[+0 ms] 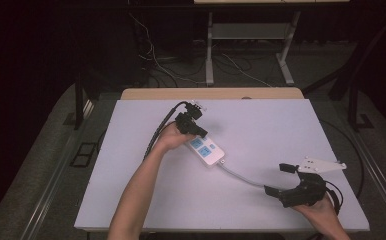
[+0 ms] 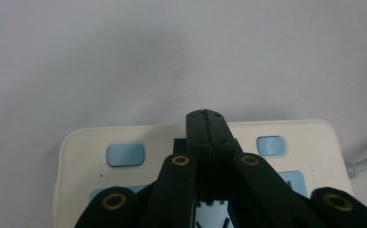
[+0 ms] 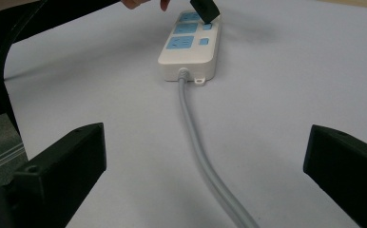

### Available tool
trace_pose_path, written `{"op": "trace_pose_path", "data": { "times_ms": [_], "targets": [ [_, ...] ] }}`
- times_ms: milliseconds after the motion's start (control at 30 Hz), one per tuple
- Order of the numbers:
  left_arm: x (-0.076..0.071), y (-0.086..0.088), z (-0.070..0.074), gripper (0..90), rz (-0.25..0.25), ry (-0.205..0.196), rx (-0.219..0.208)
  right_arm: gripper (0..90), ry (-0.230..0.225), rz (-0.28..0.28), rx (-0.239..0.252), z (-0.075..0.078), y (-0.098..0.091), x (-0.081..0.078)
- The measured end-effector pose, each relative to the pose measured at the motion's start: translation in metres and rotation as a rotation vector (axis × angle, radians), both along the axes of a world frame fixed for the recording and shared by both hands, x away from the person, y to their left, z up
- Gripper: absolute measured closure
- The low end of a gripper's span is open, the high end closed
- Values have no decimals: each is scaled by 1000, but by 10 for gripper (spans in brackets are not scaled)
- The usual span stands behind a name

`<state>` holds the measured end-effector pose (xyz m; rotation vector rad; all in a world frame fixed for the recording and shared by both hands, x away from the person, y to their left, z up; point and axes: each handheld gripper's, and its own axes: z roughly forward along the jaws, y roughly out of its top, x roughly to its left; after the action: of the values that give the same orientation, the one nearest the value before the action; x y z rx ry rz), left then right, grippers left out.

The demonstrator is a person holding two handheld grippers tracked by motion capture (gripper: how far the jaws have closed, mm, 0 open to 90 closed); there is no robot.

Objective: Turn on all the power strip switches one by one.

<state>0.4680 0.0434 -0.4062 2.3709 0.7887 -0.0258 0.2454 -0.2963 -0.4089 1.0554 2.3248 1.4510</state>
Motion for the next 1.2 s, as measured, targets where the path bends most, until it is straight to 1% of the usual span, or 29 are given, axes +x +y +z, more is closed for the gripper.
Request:
{"op": "trace_pose_path", "data": {
  "times_ms": [67, 100, 133, 167, 200, 267, 333, 367, 433, 500, 600, 633, 667, 700, 733, 767, 800, 900, 967, 1100, 1133, 1200],
  "targets": [
    [0, 1, -1, 899, 5, -6, 6, 5, -2, 0, -1, 0, 0, -1],
    [-1, 1, -1, 899, 10, -13, 18, 5, -2, 0, -1, 0, 0, -1],
    [-1, 2, -1, 899, 19, -31, 45, 4, -6, 0, -1, 1, 0, -1],
    [0, 3, -1, 899, 20, -24, 41, 5, -6, -1, 0, 1, 0, -1],
    [0, 5, -1, 899, 24, -18, 28, 5, -8, -3, -1, 1, 0, -2],
    [0, 8, -3, 900, 33, -10, -3, 5, -13, -6, 0, 2, -1, -2],
    [1, 12, -5, 899, 47, 10, -36, 5, -12, -7, 1, 3, -2, -3],
    [1, 12, -6, 899, 48, 8, -39, 5, -12, -11, -1, 2, -3, -2],
    [-1, 11, -5, 899, 45, -5, -27, 5, -10, -13, 1, 2, -3, -1],
    [-1, 10, -4, 898, 36, -8, -18, 5, -8, -15, 2, 2, -4, 0],
    [-1, 12, -4, 898, 37, 3, -34, 5, -6, -12, -1, 1, -3, 0],
    [-1, 12, -4, 898, 35, -1, -34, 4, -6, -10, -3, 1, -3, 0],
    [-2, 12, -4, 898, 37, -3, -42, 4, -6, -9, -6, 1, -3, 0],
    [-2, 12, -4, 898, 31, 2, -56, 4, -6, -8, -8, 1, -2, -1],
    [-3, 10, -3, 898, 25, 4, -61, 5, -7, -8, -10, 1, -2, -1],
    [-4, 8, -4, 898, 16, -3, -44, 5, -7, -8, -10, 1, -2, -1],
    [-4, 6, -4, 898, 14, -4, -49, 4, -7, -8, -10, 1, -2, 0],
    [-4, 3, -4, 899, 16, -5, -33, 4, -7, -9, -9, 1, -2, -1],
    [-4, 3, -4, 900, 20, 1, -27, 5, -9, -10, -6, 1, -3, -1],
    [-6, 2, -5, 900, 31, -5, -21, 5, -11, -10, -4, 2, -3, -1],
    [-5, 2, -6, 900, 31, -2, -21, 5, -12, -9, -5, 2, -3, -1],
    [-4, 3, -7, 900, 39, 16, -28, 4, -13, -7, -8, 2, -2, -2]
  ]
}}
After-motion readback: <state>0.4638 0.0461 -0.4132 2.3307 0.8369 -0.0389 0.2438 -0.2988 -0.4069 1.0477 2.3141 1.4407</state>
